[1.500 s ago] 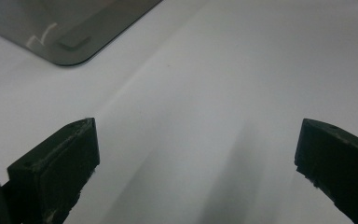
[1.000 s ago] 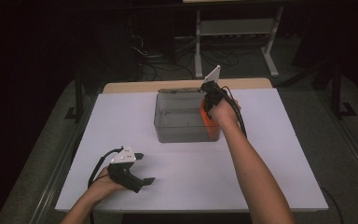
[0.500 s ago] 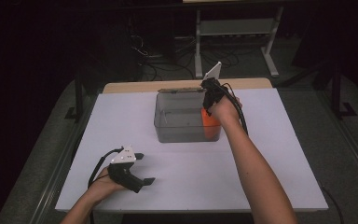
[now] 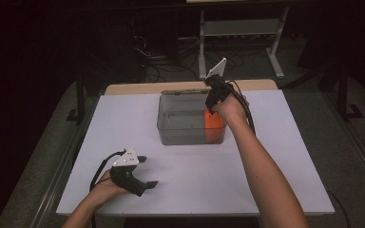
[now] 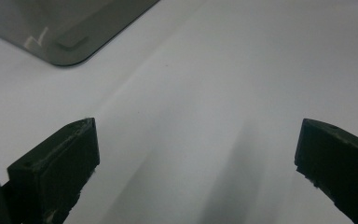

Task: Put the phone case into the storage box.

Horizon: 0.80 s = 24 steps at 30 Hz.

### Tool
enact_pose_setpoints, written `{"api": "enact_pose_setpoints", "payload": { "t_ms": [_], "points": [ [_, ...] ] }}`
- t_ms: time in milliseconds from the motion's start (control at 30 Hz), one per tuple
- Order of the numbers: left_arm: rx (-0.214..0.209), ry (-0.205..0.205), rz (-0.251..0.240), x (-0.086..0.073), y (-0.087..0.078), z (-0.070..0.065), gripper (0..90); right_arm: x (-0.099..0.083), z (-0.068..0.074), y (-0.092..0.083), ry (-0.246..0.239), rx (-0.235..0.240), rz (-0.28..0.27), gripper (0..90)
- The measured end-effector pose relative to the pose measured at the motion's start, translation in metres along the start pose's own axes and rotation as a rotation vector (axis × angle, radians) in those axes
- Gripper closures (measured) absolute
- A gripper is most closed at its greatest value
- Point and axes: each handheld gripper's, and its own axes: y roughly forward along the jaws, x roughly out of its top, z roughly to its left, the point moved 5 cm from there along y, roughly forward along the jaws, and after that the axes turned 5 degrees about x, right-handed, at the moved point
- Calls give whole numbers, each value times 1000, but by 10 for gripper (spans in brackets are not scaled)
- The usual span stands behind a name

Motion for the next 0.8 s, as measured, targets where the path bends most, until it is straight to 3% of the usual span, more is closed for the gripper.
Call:
{"api": "enact_pose_setpoints", "payload": {
  "t_ms": [200, 467, 800],
  "points": [
    [0, 1, 3, 0, 0, 0, 0, -1, -1, -5, -31, -1, -21, 451],
    [-2, 1, 5, 0, 0, 0, 0, -2, -3, -8, -69, -47, -71, 263],
    [-3, -1, 2, 0, 0, 0, 0, -4, -11, -5, -90, -17, -162, 77]
  ]
}}
